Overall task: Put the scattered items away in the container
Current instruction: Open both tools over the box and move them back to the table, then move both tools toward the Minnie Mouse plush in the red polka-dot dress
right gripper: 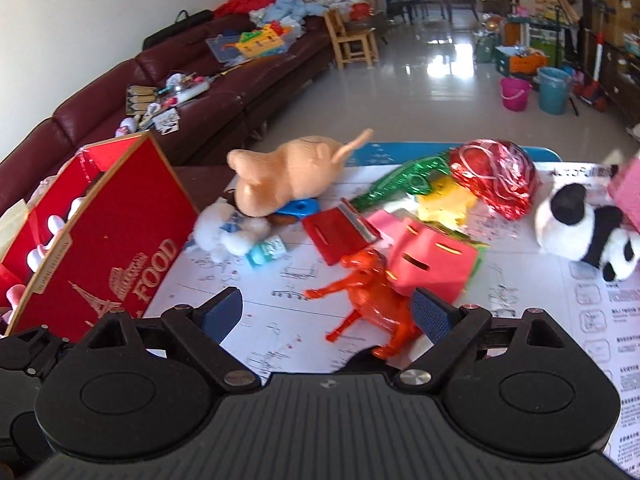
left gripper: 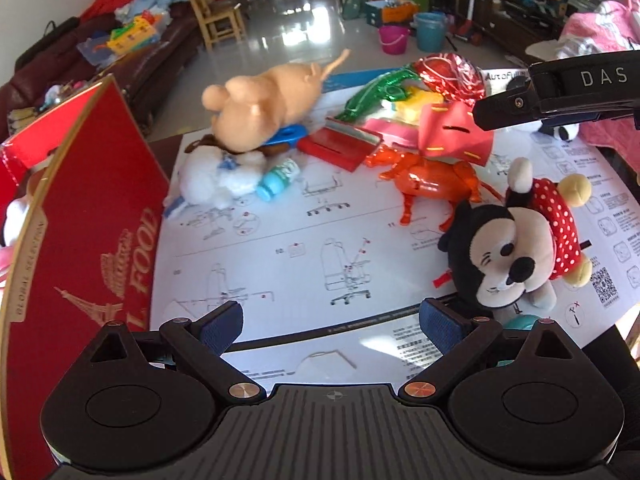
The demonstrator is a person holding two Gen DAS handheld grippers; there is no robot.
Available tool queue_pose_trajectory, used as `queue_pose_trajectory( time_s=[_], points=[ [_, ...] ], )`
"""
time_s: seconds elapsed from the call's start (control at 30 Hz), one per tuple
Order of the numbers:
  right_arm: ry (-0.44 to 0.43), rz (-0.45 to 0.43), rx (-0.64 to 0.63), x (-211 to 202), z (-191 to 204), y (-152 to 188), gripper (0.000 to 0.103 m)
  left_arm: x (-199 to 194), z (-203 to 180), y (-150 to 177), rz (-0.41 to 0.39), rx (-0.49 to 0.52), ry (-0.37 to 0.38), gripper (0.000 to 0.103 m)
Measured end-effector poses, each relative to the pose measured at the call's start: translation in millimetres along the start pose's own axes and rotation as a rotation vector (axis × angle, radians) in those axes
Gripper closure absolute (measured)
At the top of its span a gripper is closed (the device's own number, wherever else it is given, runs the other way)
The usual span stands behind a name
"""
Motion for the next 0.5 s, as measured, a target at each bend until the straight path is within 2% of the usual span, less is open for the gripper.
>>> queue_pose_trajectory(
  time_s=[0.27, 0.4, 0.5],
  points=[
    [0.156, -0.032, 0.187, -23.2, -76.6, 29.7, 0.010, 13.9, -58.2, -7.1, 0.012, 0.093, 0.097, 0.003],
    [0.226, -0.045, 0.229, -30.8, -101.0, 41.8, 0.010, 13.9, -85.9, -8.0, 0.016, 0.125, 0.156, 0.003],
    [0.265, -0.050, 0.265, -33.8, -116.4, 49.1, 0.010, 16.0, -104.3, -9.2, 0.008, 0.153, 0.169, 0.003]
  ],
)
Point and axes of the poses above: each gripper's, at about its wrist camera, not at the fingertips, and x roughly the way its jaws point, z to its left, y to its underside, the point moved 1 cm from there along x, roughly the way its jaws point, and after that the axes turned 11 degrees about -y, right-handed, at the moved point
